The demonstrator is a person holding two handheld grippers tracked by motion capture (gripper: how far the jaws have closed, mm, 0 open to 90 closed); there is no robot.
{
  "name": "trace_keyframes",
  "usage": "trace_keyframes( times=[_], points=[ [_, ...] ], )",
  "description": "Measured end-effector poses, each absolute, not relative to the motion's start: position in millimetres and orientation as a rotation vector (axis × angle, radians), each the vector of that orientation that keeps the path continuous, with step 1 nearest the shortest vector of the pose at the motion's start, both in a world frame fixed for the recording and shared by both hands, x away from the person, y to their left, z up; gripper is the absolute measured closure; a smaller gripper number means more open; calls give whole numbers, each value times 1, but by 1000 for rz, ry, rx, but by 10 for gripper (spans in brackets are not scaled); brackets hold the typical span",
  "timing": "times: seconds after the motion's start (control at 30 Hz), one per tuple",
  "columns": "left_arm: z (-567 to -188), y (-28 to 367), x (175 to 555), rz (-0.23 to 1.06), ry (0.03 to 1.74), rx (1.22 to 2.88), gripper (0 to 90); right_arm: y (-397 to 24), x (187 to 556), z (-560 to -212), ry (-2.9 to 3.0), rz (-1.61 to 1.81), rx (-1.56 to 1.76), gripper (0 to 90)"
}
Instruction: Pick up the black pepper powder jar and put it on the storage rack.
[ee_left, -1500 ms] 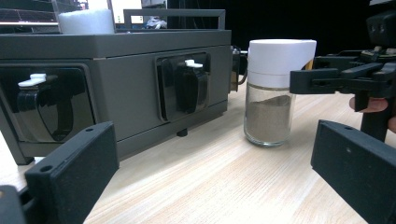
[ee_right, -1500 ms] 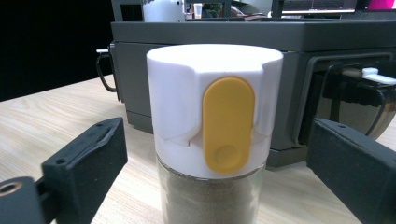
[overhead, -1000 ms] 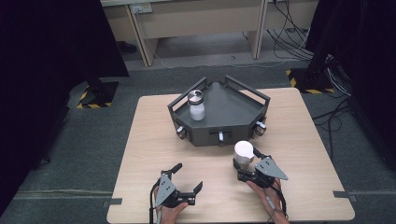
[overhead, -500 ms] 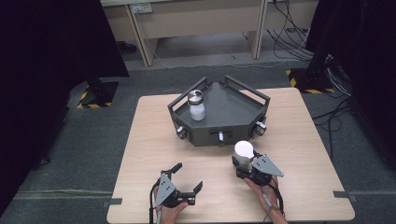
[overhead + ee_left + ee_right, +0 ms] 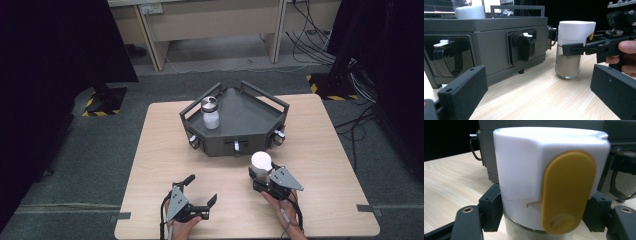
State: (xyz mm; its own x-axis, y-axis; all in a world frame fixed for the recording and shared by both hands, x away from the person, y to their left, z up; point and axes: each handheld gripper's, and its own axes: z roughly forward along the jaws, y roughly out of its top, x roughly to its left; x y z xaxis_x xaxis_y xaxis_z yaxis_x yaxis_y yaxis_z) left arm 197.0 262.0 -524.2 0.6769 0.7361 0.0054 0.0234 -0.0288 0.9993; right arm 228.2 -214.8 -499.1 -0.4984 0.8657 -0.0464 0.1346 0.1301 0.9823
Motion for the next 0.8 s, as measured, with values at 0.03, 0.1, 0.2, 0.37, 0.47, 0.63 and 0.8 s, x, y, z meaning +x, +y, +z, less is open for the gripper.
trace_keyframes(
  times=[0.03, 0.1, 0.2, 0.37, 0.47, 0.63, 0.8],
  points=[
    [-524, 262, 197, 642, 657, 1509, 5, -215, 228, -498, 1751, 1424, 968, 302],
    [-524, 262, 197, 642, 657, 1509, 5, -216, 227, -496, 1749, 1430, 964, 302],
    [-524, 262, 197, 641, 659, 1509, 5, -216, 225, -493, 1746, 1443, 959, 302],
    [-525, 262, 197, 640, 658, 1514, 5, -217, 224, -488, 1751, 1457, 954, 302],
    [-525, 262, 197, 639, 660, 1513, 5, -218, 222, -485, 1747, 1462, 950, 302],
    [-525, 262, 198, 639, 661, 1513, 4, -219, 221, -480, 1741, 1470, 947, 303],
    [-525, 262, 198, 638, 663, 1514, 3, -220, 219, -475, 1740, 1477, 942, 303]
  ],
)
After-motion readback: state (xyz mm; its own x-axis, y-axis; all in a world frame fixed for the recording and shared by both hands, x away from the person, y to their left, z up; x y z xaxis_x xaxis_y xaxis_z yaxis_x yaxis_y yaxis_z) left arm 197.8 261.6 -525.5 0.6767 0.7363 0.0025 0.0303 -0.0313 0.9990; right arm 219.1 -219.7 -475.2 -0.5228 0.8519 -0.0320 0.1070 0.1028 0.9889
